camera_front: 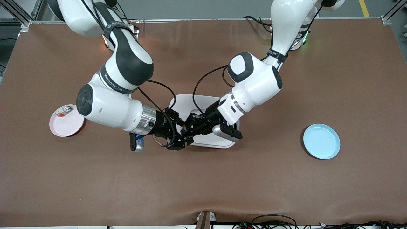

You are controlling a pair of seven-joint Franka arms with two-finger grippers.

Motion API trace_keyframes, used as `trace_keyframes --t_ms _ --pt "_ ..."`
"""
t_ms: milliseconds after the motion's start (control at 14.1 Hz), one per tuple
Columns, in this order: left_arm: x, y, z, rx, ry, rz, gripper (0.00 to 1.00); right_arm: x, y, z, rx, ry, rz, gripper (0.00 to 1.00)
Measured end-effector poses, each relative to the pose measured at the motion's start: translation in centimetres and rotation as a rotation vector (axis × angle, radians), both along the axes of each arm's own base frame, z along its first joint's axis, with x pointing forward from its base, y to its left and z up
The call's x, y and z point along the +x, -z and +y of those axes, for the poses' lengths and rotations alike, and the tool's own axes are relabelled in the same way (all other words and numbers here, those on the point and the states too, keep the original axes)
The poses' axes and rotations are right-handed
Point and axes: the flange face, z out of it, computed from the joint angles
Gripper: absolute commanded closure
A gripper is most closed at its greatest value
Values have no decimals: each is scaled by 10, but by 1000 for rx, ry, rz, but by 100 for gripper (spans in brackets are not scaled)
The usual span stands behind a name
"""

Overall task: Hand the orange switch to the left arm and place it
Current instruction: 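Grasp the switch with the left gripper and open the right gripper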

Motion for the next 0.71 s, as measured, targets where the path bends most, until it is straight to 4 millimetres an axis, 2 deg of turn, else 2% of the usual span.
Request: trace_keyframes --t_ms 71,426,710 --pt "0 0 0 0 0 0 100 0 0 0 0 0 0 0" --pt "0 0 0 3 6 -9 100 1 0 -2 -3 1 6 0" --pt "0 -10 3 11 16 -42 100 4 1 -15 -16 -25 18 0"
